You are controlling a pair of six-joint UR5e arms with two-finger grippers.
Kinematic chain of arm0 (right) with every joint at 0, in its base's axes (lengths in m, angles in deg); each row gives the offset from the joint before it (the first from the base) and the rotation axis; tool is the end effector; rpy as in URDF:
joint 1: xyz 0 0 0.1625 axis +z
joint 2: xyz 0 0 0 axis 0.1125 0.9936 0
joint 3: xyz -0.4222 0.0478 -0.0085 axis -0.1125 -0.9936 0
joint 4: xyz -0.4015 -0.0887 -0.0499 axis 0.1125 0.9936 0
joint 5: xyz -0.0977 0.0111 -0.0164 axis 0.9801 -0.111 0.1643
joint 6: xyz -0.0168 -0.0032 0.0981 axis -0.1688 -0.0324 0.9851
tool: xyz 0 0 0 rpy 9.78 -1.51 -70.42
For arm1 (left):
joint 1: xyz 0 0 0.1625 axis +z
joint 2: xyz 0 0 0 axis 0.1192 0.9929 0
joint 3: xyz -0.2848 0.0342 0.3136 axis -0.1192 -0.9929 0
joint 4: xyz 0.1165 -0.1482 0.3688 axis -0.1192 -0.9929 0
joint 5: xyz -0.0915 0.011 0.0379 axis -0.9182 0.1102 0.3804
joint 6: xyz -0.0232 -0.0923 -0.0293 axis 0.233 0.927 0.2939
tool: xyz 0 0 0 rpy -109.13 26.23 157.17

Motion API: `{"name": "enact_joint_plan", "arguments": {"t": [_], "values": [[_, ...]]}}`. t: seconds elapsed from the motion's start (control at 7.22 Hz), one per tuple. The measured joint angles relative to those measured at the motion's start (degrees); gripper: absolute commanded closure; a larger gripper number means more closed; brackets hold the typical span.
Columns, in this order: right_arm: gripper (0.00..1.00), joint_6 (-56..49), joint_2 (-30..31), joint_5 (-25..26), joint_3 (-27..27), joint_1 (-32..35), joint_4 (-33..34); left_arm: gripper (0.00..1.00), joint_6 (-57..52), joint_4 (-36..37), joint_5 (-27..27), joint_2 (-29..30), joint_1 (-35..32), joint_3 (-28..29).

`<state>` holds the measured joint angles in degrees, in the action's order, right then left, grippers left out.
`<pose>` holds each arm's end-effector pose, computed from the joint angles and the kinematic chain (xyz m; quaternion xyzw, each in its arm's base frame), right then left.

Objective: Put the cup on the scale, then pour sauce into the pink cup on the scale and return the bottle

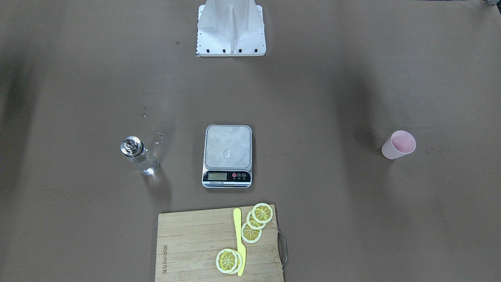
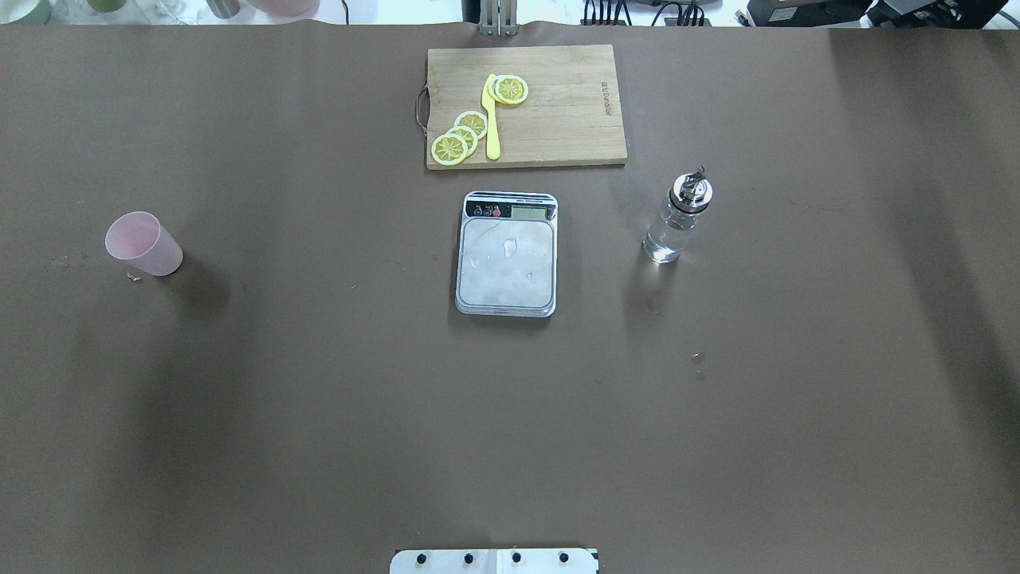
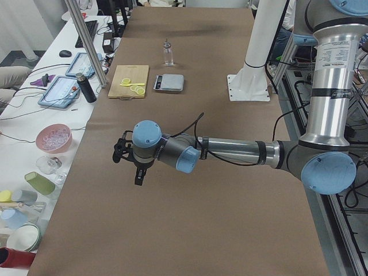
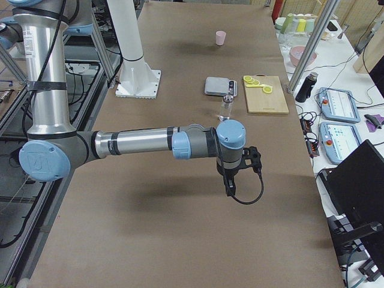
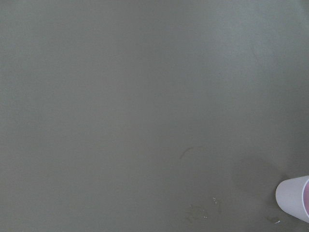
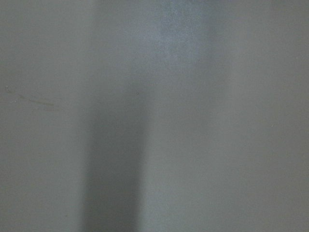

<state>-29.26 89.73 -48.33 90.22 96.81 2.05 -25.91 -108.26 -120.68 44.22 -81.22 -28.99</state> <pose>0.0655 -0.5070 0.5897 0.0758 -0.3827 -0.0505 0.9194 -0.0402 -0.5238 0.5854 0.1328 0.4285 -0.0009 0.8937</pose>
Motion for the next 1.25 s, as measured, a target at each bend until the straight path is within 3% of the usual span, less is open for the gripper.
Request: {"name": "enact_joint_plan", "arguments": {"t": [0.55,0.83,1.25], "values": [[0.00,0.1,0.4,-0.1,0.9,0.0,0.0,0.02,-0.2,-2.4,1.9,-2.0,0.1,-4.8],[0.00,-0.1,0.8,-0.4,3.3,-0.2,0.1,0.02,5.6,-3.5,2.9,-2.4,0.2,-5.8],[0.00,-0.5,2.1,-1.0,8.7,-4.3,0.1,0.02,14.1,-7.6,-4.4,-0.2,1.8,-2.9]]}}
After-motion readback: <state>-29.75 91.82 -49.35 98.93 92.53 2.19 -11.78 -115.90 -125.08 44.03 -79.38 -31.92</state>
